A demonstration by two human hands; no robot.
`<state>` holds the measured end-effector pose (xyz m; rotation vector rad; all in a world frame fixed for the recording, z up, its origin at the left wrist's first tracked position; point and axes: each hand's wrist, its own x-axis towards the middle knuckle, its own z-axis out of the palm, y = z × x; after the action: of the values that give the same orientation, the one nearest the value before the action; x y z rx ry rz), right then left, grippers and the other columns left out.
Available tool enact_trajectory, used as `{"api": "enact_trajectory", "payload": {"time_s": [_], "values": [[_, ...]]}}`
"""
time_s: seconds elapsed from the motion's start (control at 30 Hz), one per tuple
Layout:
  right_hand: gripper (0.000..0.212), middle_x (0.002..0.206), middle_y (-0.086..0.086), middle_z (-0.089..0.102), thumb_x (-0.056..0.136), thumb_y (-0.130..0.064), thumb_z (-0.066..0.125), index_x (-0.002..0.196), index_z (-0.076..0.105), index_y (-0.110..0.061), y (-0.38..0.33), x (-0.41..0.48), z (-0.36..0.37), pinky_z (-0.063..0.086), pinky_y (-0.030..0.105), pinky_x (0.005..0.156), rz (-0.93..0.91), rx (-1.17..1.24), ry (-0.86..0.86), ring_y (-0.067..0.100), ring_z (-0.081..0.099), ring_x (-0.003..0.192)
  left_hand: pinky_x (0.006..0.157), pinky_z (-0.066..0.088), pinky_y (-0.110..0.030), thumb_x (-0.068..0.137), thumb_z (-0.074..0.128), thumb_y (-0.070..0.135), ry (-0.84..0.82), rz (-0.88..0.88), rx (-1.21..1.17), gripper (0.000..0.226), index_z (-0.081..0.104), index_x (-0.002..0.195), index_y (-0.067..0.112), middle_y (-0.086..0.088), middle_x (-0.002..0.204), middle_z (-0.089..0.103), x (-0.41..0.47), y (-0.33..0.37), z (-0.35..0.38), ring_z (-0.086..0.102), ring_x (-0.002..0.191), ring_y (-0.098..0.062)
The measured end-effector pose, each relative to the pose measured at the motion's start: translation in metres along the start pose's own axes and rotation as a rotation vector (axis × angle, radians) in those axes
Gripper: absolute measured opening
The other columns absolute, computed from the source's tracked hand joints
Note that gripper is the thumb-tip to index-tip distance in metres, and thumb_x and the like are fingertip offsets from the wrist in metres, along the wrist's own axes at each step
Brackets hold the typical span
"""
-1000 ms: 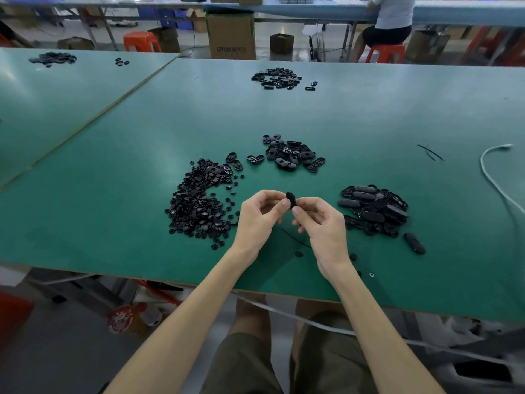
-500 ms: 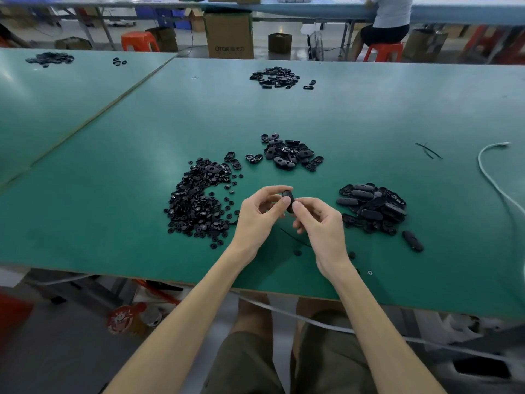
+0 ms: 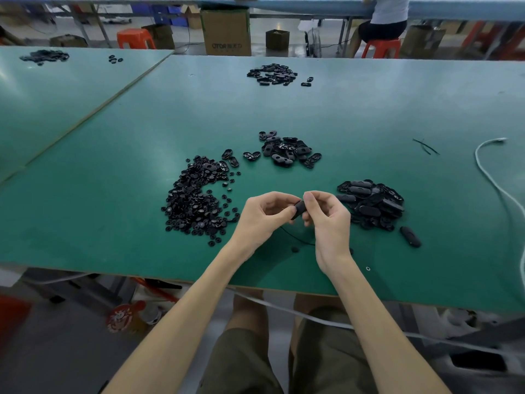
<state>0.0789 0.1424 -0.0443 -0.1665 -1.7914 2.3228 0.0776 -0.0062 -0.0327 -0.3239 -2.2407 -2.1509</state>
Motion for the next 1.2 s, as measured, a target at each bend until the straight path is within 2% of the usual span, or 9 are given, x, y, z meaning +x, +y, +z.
{"api": "enact_trajectory", "payload": {"time_s": [0.2,0.27,0.4,0.63,0.77,0.9,1.1,1.2], "values": [[0.008,0.071,-0.008,0.070,0.099,-0.018,0.071,0.098,0.070,-0.010,-0.0021,-0.0013,0.0006,0.050,0.021,0.059,0.004,0.005,-0.003,0.008,0.060,0.062,0.085,0.057,-0.024,0.092,0.073,0.000,0.015,0.027,-0.015,0.016,0.076,0.108,0.001,-0.010,0.100,0.079,-0.0008,0.0019,0.0002,0.074,0.087,-0.016],[0.008,0.071,-0.006,0.071,0.099,-0.017,0.071,0.099,0.070,-0.008,-0.0030,-0.0022,0.0010,0.051,0.021,0.059,-0.001,0.010,-0.022,0.008,0.063,0.064,0.088,0.057,-0.027,0.092,0.073,0.000,0.022,0.030,-0.031,0.017,0.076,0.108,0.004,-0.007,0.100,0.079,-0.0004,0.0016,0.0001,0.074,0.090,-0.017],[0.007,0.074,-0.001,0.072,0.098,-0.014,0.072,0.097,0.071,-0.007,-0.0044,-0.0033,0.0007,0.052,0.021,0.060,-0.011,0.013,-0.057,0.010,0.065,0.067,0.087,0.055,-0.023,0.092,0.074,0.003,0.029,0.038,-0.043,0.017,0.078,0.107,0.010,-0.003,0.101,0.080,-0.0008,0.0010,-0.0011,0.075,0.094,-0.016],[0.004,0.073,0.000,0.072,0.093,-0.011,0.077,0.092,0.073,-0.010,-0.0047,-0.0032,-0.0004,0.050,0.021,0.058,-0.009,0.026,-0.070,0.010,0.063,0.064,0.084,0.055,-0.020,0.091,0.073,0.003,0.053,0.028,-0.031,0.017,0.078,0.103,0.014,-0.002,0.098,0.080,-0.0005,0.0000,-0.0009,0.075,0.092,-0.014],[0.005,0.073,-0.002,0.073,0.091,-0.011,0.080,0.090,0.075,-0.012,-0.0040,-0.0035,-0.0011,0.051,0.020,0.059,-0.015,-0.018,-0.079,0.009,0.064,0.064,0.084,0.057,-0.025,0.089,0.069,-0.003,0.091,0.034,0.025,0.023,0.077,0.096,0.017,-0.001,0.094,0.079,-0.0001,-0.0010,0.0018,0.074,0.087,-0.017],[0.006,0.072,-0.002,0.073,0.090,-0.011,0.081,0.089,0.075,-0.013,-0.0026,-0.0029,-0.0016,0.050,0.020,0.058,-0.011,-0.054,-0.081,0.009,0.063,0.064,0.085,0.060,-0.035,0.088,0.067,-0.006,0.115,0.034,0.066,0.020,0.076,0.096,0.010,-0.006,0.092,0.078,0.0011,-0.0029,0.0025,0.074,0.087,-0.028],[0.005,0.073,-0.003,0.073,0.091,-0.013,0.081,0.091,0.076,-0.013,-0.0013,-0.0029,-0.0023,0.051,0.020,0.059,-0.016,-0.080,-0.085,0.009,0.062,0.064,0.086,0.060,-0.035,0.089,0.067,-0.007,0.118,0.016,0.086,0.017,0.075,0.097,0.006,-0.009,0.094,0.078,0.0008,-0.0014,0.0032,0.073,0.090,-0.031],[0.004,0.072,-0.004,0.073,0.091,-0.012,0.080,0.091,0.076,-0.014,-0.0011,-0.0029,-0.0028,0.051,0.021,0.059,-0.023,-0.088,-0.090,0.009,0.062,0.063,0.084,0.059,-0.031,0.089,0.067,-0.007,0.123,0.015,0.090,0.016,0.075,0.098,0.005,-0.008,0.093,0.078,0.0005,-0.0012,0.0039,0.073,0.088,-0.027]]}}
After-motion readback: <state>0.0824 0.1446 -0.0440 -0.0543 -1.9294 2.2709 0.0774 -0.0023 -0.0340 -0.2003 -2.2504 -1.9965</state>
